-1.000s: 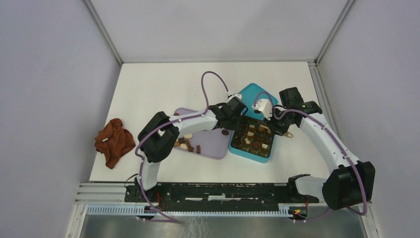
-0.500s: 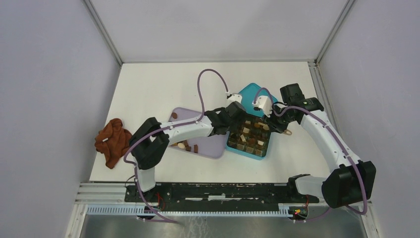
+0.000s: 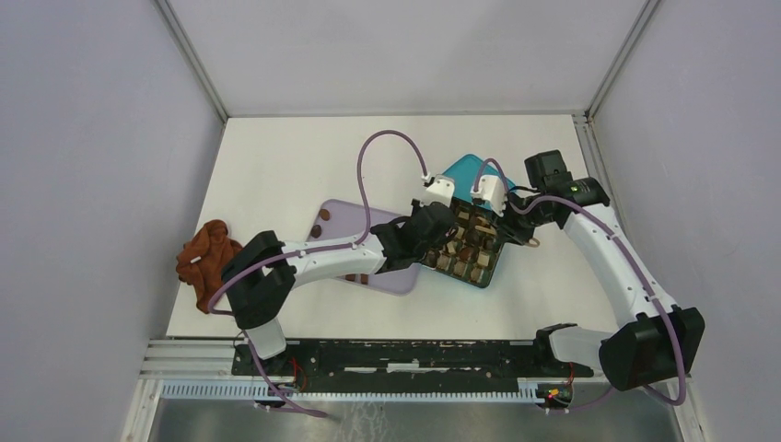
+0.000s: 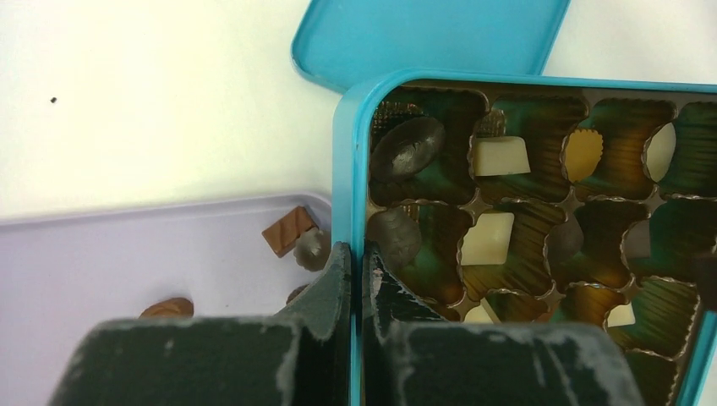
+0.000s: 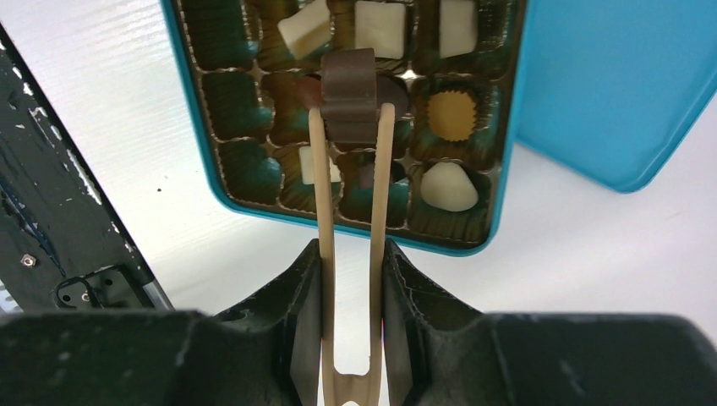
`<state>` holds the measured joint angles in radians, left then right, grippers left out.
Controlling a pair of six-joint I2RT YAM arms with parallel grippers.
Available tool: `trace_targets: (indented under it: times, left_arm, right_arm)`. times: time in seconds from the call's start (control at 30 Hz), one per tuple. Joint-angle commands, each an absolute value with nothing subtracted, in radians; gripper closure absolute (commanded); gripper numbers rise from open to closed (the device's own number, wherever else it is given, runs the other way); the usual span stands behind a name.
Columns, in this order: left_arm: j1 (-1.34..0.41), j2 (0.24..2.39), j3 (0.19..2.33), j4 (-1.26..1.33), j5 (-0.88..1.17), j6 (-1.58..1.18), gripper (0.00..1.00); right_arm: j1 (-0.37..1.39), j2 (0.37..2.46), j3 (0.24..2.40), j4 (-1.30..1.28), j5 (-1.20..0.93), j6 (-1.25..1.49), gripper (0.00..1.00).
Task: Pack the chocolate
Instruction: Adjust the packing box at the center of the board.
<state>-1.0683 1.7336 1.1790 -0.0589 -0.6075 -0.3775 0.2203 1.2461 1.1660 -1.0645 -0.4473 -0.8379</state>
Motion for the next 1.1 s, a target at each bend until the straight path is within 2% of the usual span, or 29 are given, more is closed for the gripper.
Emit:
trace_targets:
  times: [0.0,0.77,0.83,0.97,1.07]
  left_arm:
    - [-1.068,1.673,1.192,0.127,-0.667,-0.349,0.98]
    - [-0.985,1.898,1.287,-0.057,-0.317,-0.638,0.96]
    - [-0.982,1.912,1.305,-0.082,-0.302,-0.644,0.92]
    - [-0.979,1.911,1.321,-0.104,-0.298,-0.653,0.72]
    - [-0.972,1.895,1.336,-0.130,-0.305,-0.661,0.64]
  right_arm:
    - [0.216,1.215,1.189,-1.088,-0.494,-0.889,0.81]
    - [0.218,1.200,1.003,-1.067,-0.441,-0.960,0.81]
    - [0.218,1.208,0.989,-1.067,-0.441,-0.967,0.81]
    - [0.219,1.218,0.970,-1.061,-0.445,-0.979,0.81]
    - [0.220,1.227,0.969,-1.065,-0.445,-0.988,0.81]
